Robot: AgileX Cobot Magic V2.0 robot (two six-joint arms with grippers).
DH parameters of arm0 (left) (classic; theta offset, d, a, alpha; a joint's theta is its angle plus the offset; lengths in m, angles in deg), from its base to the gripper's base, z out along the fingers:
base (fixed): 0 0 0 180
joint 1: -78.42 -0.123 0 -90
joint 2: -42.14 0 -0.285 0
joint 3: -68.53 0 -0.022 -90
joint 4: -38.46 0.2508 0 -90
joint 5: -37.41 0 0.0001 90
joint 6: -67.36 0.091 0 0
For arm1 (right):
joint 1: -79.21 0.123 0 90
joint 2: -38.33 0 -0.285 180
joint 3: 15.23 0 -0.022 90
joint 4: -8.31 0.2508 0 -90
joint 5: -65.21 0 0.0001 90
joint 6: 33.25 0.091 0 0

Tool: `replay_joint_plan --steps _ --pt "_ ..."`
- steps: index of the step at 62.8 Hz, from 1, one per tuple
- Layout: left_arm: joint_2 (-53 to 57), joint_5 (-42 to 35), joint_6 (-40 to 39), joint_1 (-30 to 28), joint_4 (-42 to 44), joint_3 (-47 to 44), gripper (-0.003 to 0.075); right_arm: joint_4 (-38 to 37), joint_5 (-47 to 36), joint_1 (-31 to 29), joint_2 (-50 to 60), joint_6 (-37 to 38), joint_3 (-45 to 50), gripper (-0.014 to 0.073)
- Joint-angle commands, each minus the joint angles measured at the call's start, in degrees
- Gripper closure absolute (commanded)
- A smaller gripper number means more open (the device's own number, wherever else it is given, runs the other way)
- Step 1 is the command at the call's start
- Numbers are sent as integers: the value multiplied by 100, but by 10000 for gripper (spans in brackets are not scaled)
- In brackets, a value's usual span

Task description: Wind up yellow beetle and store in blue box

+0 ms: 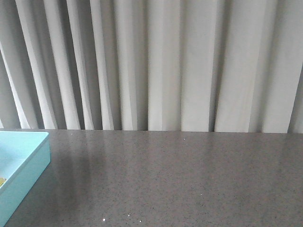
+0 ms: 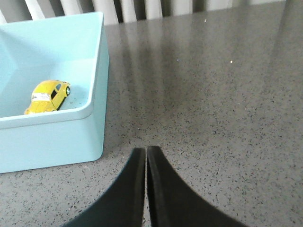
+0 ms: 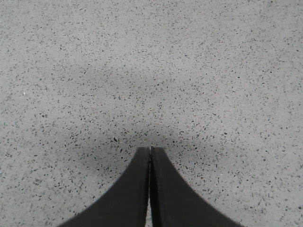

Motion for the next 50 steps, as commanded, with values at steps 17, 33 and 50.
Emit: replay_joint_plan --steps 17,33,50 --pt "2164 -1659 -84 26 -58 -1495 727 7 -284 -14 37 -54 -150 601" --pt "2263 -2703 -89 26 -58 -2246 727 7 -277 -14 37 -54 -150 601" --pt "2257 -2766 -84 26 -51 -2247 725 7 -282 -14 37 -54 -150 601"
